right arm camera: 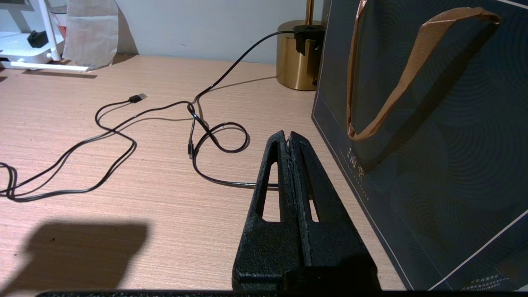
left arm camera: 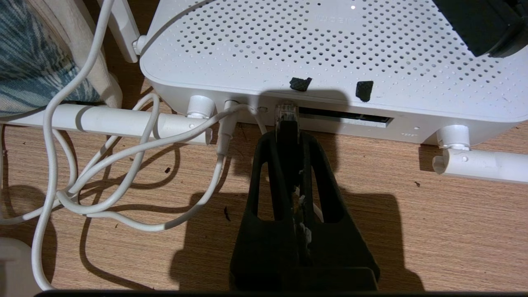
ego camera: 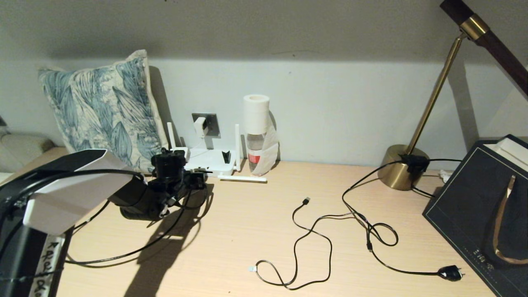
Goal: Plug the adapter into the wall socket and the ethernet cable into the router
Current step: Plug cable into router interface
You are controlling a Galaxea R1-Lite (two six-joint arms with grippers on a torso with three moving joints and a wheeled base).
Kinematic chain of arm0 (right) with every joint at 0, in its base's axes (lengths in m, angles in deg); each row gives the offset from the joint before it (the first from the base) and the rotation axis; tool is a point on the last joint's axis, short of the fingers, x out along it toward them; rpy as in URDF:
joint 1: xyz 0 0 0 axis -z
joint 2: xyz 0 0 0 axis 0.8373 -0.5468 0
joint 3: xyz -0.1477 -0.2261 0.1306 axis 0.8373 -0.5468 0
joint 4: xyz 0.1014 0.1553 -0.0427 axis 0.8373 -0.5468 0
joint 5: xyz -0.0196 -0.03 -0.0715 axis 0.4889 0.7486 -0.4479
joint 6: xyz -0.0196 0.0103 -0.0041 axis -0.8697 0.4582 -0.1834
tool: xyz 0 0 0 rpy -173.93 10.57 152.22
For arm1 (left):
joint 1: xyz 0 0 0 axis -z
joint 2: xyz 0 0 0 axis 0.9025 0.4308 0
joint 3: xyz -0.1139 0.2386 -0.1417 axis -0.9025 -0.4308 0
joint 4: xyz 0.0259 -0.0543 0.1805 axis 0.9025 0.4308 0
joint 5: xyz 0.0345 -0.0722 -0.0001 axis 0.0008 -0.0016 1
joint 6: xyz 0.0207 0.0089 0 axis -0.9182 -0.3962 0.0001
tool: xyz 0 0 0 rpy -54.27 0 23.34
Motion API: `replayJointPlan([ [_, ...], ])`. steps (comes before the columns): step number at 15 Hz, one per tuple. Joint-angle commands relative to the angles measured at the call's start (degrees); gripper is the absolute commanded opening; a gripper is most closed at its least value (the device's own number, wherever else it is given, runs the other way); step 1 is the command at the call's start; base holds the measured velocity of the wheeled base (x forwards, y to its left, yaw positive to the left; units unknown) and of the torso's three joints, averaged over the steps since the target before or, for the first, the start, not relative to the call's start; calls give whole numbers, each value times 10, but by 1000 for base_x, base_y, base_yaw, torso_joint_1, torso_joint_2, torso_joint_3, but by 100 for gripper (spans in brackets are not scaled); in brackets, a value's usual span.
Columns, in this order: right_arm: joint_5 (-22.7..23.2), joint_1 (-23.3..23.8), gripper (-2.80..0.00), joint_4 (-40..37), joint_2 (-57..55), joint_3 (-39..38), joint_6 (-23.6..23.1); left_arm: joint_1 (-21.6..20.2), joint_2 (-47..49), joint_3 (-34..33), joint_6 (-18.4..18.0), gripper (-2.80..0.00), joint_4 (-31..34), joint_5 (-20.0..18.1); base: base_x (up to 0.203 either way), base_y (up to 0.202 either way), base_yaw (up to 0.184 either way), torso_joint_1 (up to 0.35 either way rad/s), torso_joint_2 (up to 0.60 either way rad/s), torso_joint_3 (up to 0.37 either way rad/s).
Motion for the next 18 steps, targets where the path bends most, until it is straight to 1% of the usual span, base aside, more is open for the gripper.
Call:
replayJointPlan([
  [1, 0, 0, -280, 0, 0, -20, 0, 0, 1, 0, 0, -280, -4, -1, 0, 0, 0, 0, 0, 0],
  [18, 0, 0, -280, 0, -1, -20, 0, 6, 7, -4, 1, -280, -8, -4, 0, 0, 0, 0, 0, 0],
])
